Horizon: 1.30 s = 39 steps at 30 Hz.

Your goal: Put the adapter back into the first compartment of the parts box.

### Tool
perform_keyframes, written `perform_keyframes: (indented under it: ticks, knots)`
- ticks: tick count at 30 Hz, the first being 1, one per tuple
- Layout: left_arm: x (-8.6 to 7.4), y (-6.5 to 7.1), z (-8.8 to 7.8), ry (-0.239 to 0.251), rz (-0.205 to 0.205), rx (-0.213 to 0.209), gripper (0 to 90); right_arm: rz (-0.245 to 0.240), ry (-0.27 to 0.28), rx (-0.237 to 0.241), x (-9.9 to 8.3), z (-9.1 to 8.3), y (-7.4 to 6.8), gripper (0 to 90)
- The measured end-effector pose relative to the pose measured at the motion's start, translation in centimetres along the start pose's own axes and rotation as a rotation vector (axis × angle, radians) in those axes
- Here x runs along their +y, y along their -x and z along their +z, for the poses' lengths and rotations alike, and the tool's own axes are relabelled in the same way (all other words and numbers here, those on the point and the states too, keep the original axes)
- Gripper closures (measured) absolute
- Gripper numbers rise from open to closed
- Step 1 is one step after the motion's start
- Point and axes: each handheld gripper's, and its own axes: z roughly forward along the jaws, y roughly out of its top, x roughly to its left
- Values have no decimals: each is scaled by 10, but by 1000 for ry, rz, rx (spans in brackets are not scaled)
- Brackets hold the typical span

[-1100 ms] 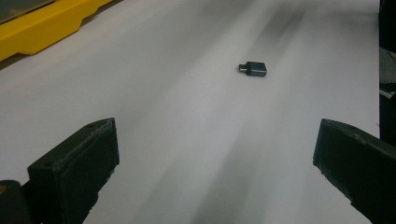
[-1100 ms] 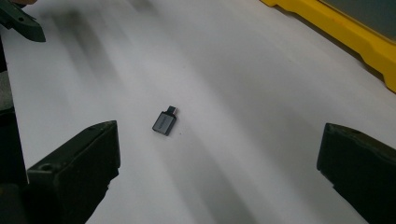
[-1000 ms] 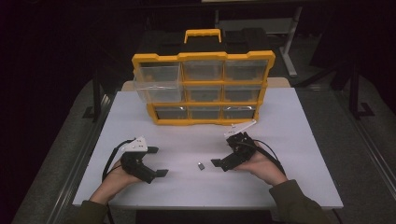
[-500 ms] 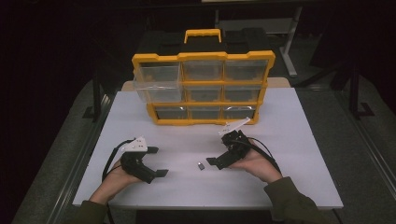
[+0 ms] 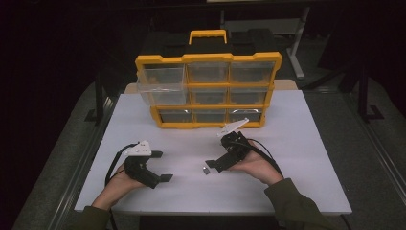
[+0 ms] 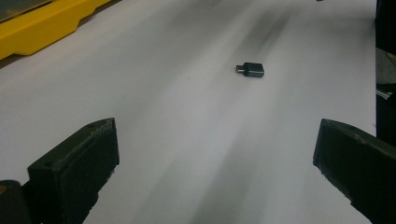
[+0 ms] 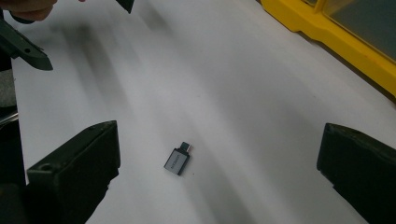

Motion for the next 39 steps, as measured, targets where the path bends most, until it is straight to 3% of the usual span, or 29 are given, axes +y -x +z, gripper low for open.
perform_keyframes:
  ticks: [39]
  knots:
    - [0,1,1,2,-2,-4,0,-30,-37,14,25,34,-9,0]
